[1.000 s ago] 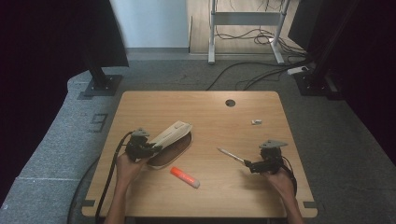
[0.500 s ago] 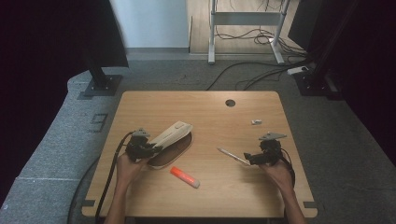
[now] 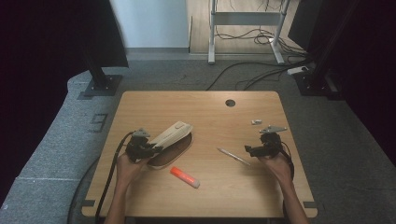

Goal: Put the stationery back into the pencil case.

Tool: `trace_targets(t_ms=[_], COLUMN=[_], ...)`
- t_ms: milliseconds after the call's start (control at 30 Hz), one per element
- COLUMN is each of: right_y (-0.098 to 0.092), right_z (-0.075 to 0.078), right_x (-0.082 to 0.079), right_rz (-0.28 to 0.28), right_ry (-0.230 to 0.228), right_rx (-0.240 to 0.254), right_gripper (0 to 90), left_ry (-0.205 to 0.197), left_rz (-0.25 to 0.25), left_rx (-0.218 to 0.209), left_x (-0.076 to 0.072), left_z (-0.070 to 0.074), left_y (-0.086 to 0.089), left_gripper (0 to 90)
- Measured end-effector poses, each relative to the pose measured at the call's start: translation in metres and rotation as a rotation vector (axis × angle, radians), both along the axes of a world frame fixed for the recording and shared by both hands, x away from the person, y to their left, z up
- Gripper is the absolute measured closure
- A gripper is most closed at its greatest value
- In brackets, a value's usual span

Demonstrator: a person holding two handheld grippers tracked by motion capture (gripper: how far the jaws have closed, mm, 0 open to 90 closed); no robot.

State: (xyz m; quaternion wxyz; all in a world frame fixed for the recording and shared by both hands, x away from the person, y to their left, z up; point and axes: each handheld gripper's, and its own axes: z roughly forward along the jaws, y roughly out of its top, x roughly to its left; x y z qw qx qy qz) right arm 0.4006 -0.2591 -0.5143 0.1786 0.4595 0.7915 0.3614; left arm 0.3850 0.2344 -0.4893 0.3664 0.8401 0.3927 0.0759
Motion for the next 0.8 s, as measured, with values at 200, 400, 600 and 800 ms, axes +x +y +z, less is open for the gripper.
trace_targets(t_ms=[200, 400, 600, 800], right_y=[0.000, -0.005, -0.010, -0.011], right_z=[-0.001, -0.005, -0.006, -0.010], right_x=[0.011, 0.021, 0.032, 0.047], right_rz=[-0.017, -0.046, -0.066, -0.090], right_ry=[-0.004, -0.008, -0.010, -0.003], right_rx=[-0.013, -0.012, -0.003, -0.021], right_gripper=[3.4, 7.2, 12.8, 15.0], left_ry=[-0.001, -0.004, 0.000, 0.003], left_rz=[-0.002, 0.000, -0.003, -0.008], left_rx=[0.000, -0.001, -0.003, -0.005], left_x=[0.000, 0.000, 0.000, -0.001], left_z=[0.000, 0.000, 0.000, 0.000], left_y=[0.000, 0.000, 0.000, 0.000], left_gripper=[73.5, 73.4, 73.3, 72.9])
